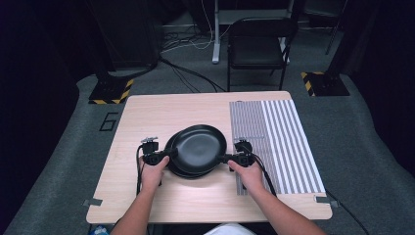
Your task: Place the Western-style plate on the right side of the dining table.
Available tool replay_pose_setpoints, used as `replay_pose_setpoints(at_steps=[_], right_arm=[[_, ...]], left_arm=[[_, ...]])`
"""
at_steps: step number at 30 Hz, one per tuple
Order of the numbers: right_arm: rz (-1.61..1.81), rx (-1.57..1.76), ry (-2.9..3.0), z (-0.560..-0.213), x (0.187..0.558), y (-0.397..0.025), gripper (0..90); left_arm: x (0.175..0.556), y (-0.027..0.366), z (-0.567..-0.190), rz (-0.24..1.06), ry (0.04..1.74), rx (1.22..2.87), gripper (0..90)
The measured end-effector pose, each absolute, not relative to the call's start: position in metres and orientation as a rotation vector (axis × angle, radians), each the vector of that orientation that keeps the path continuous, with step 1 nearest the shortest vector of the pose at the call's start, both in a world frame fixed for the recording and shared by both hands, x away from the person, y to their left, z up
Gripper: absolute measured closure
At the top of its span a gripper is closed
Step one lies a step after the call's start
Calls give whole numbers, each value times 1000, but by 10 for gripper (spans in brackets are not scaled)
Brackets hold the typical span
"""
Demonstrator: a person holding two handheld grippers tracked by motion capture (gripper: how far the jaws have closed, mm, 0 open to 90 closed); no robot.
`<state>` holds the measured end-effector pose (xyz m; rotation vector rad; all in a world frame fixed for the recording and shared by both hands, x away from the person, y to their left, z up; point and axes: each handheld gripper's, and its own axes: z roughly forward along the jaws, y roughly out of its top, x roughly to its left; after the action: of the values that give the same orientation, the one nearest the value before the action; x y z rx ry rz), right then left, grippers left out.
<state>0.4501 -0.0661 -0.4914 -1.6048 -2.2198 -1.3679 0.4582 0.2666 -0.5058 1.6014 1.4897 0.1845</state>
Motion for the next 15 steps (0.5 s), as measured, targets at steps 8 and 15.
replay_pose_setpoints(at_steps=[8, 15], right_arm=[[-1356, -1611, -2212, -491, 447, -64, 562], [-1382, -1634, -2174, -492, 440, -65, 562]], left_arm=[[458, 264, -505, 206, 1483, 1626, 644], [456, 265, -507, 211, 1477, 1603, 647]])
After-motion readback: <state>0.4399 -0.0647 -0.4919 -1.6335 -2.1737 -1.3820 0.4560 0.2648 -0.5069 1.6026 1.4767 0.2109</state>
